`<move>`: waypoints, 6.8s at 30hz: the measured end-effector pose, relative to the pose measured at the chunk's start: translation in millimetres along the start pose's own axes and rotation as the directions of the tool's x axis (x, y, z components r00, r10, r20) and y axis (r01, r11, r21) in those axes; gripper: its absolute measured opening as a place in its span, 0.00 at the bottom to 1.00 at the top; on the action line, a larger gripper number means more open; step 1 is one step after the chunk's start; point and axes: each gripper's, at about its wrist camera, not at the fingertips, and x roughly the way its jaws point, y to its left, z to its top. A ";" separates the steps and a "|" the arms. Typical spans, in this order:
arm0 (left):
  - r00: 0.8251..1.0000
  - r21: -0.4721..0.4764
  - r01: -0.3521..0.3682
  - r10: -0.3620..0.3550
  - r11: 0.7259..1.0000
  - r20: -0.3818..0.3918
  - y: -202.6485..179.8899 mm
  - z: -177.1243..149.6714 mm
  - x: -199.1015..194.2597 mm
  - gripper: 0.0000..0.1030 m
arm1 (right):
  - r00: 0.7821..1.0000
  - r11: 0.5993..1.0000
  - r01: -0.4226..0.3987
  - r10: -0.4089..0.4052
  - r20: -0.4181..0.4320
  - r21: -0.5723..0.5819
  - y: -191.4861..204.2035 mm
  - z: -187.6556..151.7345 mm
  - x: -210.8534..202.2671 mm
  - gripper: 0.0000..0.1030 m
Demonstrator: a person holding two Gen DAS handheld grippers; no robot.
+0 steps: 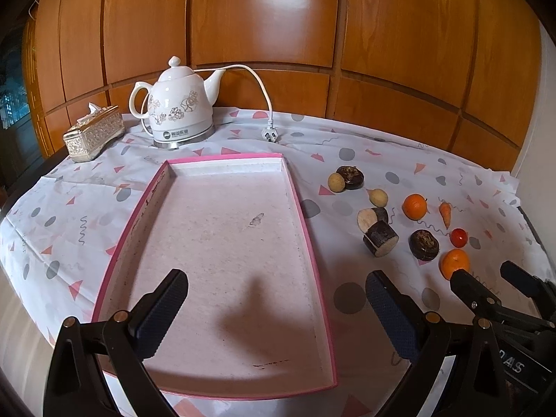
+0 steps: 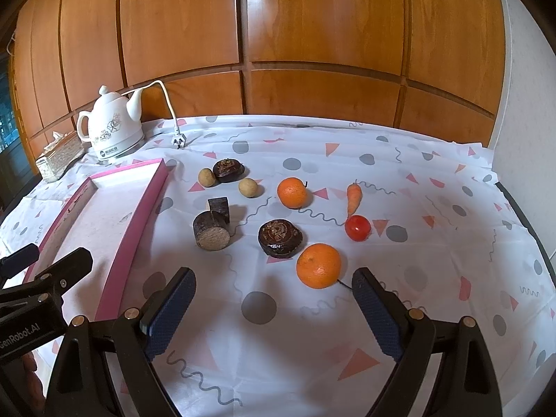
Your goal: Organize fruits
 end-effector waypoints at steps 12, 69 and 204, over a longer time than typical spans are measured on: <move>1.000 0.003 0.000 0.000 1.000 0.001 -2.5 0.7 0.0 1.00 | 1.000 1.000 0.002 -0.002 0.001 0.000 0.2 1.1 -0.6 0.90; 0.962 0.129 0.248 -0.229 0.960 -0.147 -85.8 28.5 70.3 0.74 | 0.993 0.998 -0.040 0.045 -0.108 0.046 -58.0 -1.0 55.6 0.53; 0.997 -0.197 -0.034 0.021 0.980 -0.069 95.7 26.8 26.0 0.34 | 0.856 0.840 -0.508 0.467 -0.223 -0.192 146.6 48.7 55.4 0.36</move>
